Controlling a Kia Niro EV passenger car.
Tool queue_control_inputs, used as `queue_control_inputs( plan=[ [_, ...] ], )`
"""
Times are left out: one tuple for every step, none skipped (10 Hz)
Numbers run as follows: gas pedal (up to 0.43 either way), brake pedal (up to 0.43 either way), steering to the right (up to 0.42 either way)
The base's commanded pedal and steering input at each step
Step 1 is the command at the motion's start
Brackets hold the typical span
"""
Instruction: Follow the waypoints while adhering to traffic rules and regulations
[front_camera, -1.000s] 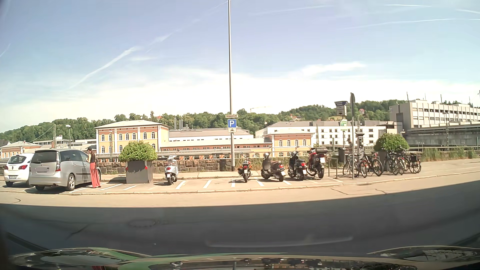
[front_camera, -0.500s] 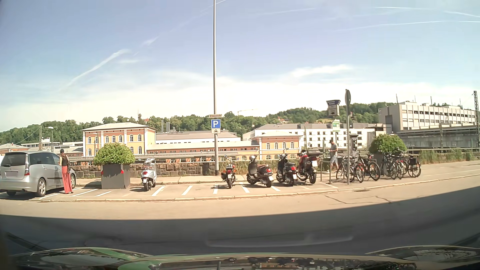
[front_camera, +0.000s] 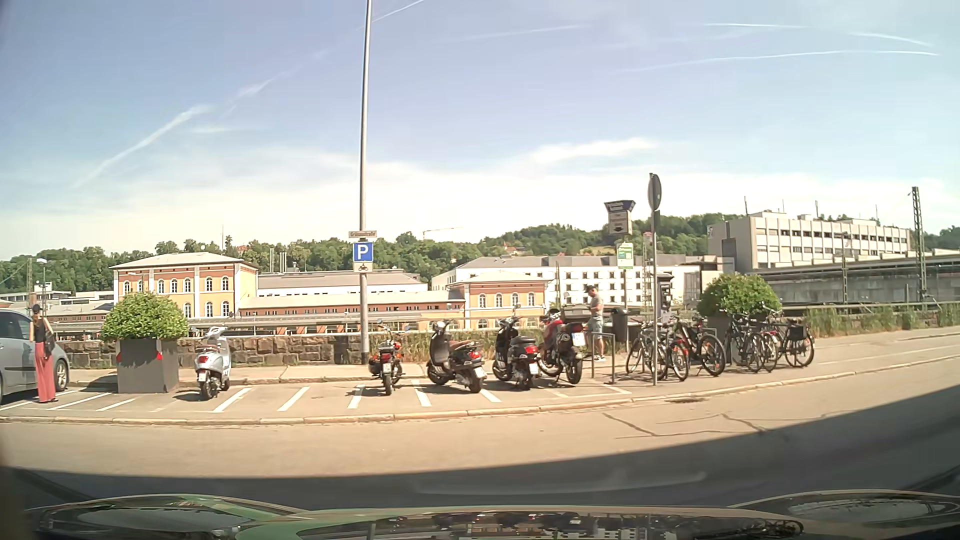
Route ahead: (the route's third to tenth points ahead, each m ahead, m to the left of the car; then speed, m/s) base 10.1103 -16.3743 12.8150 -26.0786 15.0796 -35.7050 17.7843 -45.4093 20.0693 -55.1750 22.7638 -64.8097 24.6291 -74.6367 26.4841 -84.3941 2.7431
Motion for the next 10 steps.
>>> queue_control_inputs(
  plan=[
    [0.098,0.000,0.418],
    [0.098,0.000,0.450],
    [0.098,0.000,0.476],
    [0.098,0.000,0.491],
    [0.098,0.000,0.507],
    [0.098,0.000,0.519],
    [0.110,0.000,0.531],
    [0.110,0.000,0.537],
    [0.110,0.000,0.543],
    [0.110,0.000,0.549]
  ],
)
